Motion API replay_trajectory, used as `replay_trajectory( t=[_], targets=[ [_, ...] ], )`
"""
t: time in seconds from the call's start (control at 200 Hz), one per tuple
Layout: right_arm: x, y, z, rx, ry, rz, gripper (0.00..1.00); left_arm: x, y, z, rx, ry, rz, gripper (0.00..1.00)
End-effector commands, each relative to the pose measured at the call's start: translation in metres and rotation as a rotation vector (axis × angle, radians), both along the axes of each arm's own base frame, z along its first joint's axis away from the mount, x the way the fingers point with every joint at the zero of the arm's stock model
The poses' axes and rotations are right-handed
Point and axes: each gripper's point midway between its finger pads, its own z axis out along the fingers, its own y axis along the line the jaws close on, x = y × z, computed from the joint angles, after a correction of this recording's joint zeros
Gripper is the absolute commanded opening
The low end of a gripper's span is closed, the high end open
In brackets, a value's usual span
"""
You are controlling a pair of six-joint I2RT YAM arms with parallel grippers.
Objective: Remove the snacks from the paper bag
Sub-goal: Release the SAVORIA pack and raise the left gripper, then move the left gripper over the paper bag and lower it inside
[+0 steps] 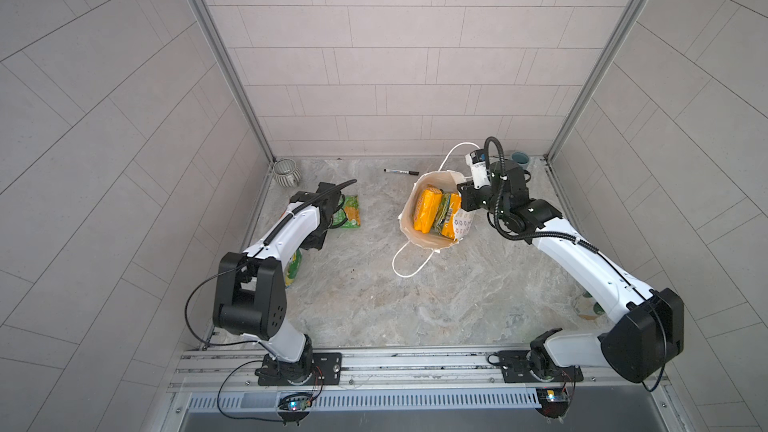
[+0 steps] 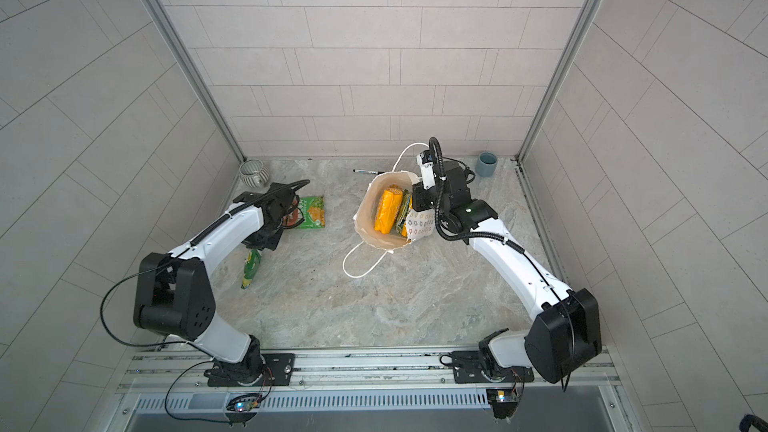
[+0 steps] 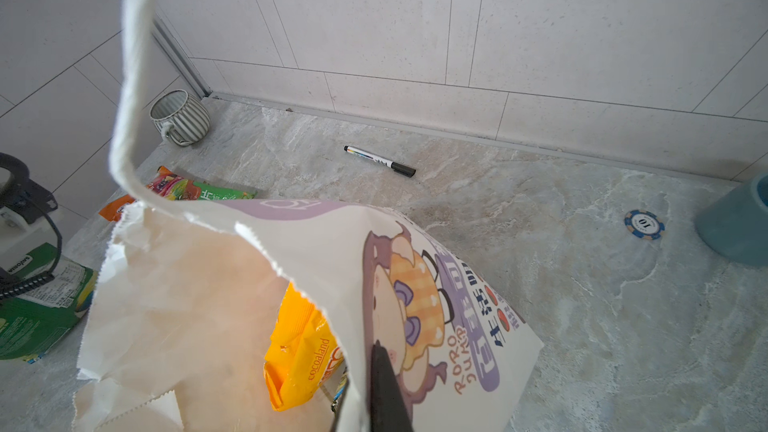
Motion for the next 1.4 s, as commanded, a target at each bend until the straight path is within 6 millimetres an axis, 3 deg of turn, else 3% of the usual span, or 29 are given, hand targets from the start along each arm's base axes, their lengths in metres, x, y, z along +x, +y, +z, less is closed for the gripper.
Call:
replay_trajectory(
  t=[0.0, 0.365, 0.821, 1.051, 1.391],
  targets=[
    [0.002, -0.003, -0.014, 0.003, 0.036, -0.012, 0.00, 0.010, 0.010, 0.021, 0.099, -0.050, -0.008, 0.00],
    [0.005, -0.006, -0.014, 0.016, 0.039, -0.017, 0.00, 0.048, -0.003, 0.014, 0.161, -0.021, -0.120, 0.00],
    [0.004, -0.010, -0.012, 0.027, 0.035, -0.021, 0.00, 0.047, 0.001, 0.000, 0.189, 0.016, -0.092, 0.00],
    [0.004, -0.011, -0.011, 0.027, 0.032, -0.026, 0.00, 0.051, -0.004, -0.003, 0.154, 0.023, -0.093, 0.31],
    [0.003, -0.011, -0.009, 0.034, 0.029, -0.023, 0.00, 0.049, -0.017, -0.004, 0.064, 0.026, -0.106, 0.39]
  ],
)
